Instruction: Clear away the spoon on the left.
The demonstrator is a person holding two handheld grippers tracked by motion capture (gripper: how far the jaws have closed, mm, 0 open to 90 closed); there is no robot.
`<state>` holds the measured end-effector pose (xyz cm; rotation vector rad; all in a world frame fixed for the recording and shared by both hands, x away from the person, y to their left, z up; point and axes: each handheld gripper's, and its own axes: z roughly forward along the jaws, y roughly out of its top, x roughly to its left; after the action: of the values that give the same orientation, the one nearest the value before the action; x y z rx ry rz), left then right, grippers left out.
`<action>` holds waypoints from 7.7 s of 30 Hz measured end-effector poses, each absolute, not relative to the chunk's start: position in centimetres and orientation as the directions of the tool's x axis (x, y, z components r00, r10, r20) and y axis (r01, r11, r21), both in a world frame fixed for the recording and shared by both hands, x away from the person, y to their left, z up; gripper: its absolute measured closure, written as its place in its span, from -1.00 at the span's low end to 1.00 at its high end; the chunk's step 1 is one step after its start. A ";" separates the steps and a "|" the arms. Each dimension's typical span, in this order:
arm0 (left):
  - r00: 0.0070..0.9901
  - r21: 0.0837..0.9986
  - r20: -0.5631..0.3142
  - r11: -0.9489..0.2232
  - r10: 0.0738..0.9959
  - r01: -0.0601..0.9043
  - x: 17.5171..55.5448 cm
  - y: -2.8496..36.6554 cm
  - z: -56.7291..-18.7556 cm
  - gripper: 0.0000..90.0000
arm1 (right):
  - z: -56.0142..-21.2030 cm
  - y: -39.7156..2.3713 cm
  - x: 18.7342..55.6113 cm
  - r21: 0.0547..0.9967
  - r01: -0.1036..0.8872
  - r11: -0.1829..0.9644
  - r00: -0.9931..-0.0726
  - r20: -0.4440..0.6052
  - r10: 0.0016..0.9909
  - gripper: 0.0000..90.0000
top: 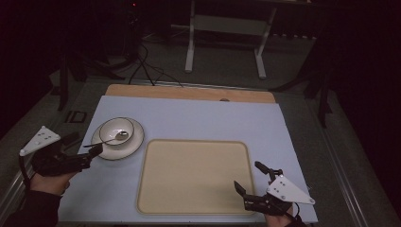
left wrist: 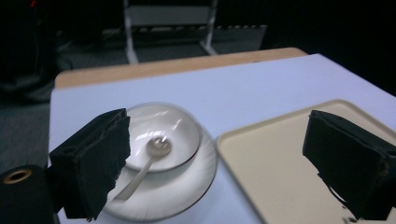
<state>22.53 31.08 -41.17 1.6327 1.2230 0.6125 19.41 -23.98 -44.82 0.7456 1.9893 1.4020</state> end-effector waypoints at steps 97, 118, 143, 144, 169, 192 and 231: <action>0.204 0.816 -0.333 0.174 0.920 0.551 26.4 36.7 -39.4 0.99 | -44.9 -24.3 19.8 0.959 0.115 0.261 -0.648 -0.126 0.751 -0.72; 0.448 0.831 -0.243 -0.054 0.860 0.553 25.9 34.5 -34.9 0.99 | -44.9 -24.3 19.7 0.958 0.117 0.262 -0.648 -0.126 0.751 -0.72; 0.715 0.810 -0.216 -0.287 0.665 0.511 28.5 28.4 -33.6 0.99 | -45.0 -24.6 19.4 0.957 0.126 0.263 -0.639 -0.124 0.759 -0.72; 0.724 0.813 -0.205 -0.297 0.659 0.500 28.6 28.1 -33.5 0.99 | -45.0 -24.7 19.4 0.956 0.127 0.263 -0.637 -0.125 0.761 -0.72; 0.913 0.706 -0.182 -0.598 0.365 0.379 32.5 19.7 -34.1 0.98 | -45.1 -26.0 17.8 0.957 0.145 0.252 -0.590 -0.121 0.798 -0.72; 0.939 0.496 -0.292 -0.810 0.183 0.312 34.2 14.1 -38.0 0.98 | -45.1 -26.2 17.8 0.956 0.148 0.252 -0.591 -0.119 0.798 -0.72; 0.910 0.595 -0.333 -0.694 0.247 0.406 37.4 13.3 -44.0 0.85 | -45.2 -26.1 17.8 0.953 0.153 0.262 -0.598 -0.122 0.792 -0.72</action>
<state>37.41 13.28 -43.97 2.3673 0.4634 -0.2962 17.77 -26.09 -45.19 0.8537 1.9304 1.3576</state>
